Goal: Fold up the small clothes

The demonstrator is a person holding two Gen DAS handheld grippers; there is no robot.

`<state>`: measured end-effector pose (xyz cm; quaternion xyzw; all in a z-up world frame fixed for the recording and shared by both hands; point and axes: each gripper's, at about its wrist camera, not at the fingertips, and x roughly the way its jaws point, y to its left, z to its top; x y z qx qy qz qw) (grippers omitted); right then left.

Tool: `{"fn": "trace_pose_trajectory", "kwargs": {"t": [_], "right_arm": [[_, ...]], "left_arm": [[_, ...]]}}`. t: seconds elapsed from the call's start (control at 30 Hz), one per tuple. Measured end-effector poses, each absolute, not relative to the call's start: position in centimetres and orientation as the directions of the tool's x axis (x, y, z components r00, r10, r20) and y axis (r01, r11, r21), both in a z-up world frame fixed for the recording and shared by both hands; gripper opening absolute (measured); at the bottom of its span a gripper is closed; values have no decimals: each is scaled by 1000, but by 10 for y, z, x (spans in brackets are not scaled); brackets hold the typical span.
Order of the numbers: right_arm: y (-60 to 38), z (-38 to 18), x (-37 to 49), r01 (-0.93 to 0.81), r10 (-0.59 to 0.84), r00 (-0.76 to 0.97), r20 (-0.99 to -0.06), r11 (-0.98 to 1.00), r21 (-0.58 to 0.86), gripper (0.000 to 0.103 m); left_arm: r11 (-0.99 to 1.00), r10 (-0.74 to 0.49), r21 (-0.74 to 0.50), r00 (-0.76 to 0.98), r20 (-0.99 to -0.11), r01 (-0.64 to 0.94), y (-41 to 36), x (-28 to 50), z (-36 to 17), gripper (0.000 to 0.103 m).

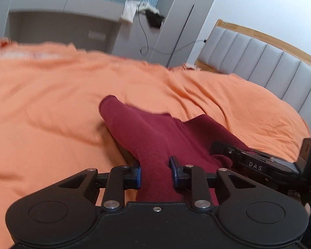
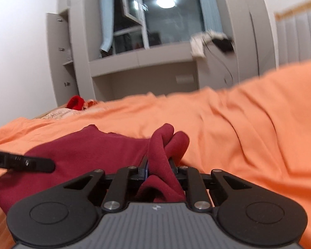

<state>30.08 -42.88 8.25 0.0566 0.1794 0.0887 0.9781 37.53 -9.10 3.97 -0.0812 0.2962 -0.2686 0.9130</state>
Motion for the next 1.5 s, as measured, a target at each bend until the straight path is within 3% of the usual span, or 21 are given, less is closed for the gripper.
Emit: {"fn": "trace_pose_trajectory", "kwargs": {"t": [0.3,0.4,0.57,0.7,0.93,1.13,1.2,1.5], "right_arm": [[-357,92,333,-260,266,939,-216,964,55,18],[-339,85,348,-298,295,922,-250,954,26,18],[-336,69,362,-290,288,891,-351,956,48,22],[-354,59,372,-249,292,868,-401,956,158,38],[-373,52,371,-216,289,863,-415,953,214,51],[-377,54,371,-189,270,875,-402,955,230,68],[-380,59,367,-176,259,891,-373,954,242,78],[-383,77,337,-170,231,930,-287,960,224,100]], "left_arm": [[933,-358,-104,851,-385,345,-46,365,56,27],[952,-301,-73,871,-387,297,-29,368,49,28],[962,-272,-132,834,-481,238,-10,382,25,31],[965,-260,-97,842,-473,243,-12,378,26,34],[971,-239,-99,846,-477,219,-12,374,24,41],[979,-202,-109,849,-488,171,-11,377,26,61],[984,-173,-117,849,-500,132,-9,377,27,79],[983,-157,-158,863,-480,91,-2,369,36,102]]}}
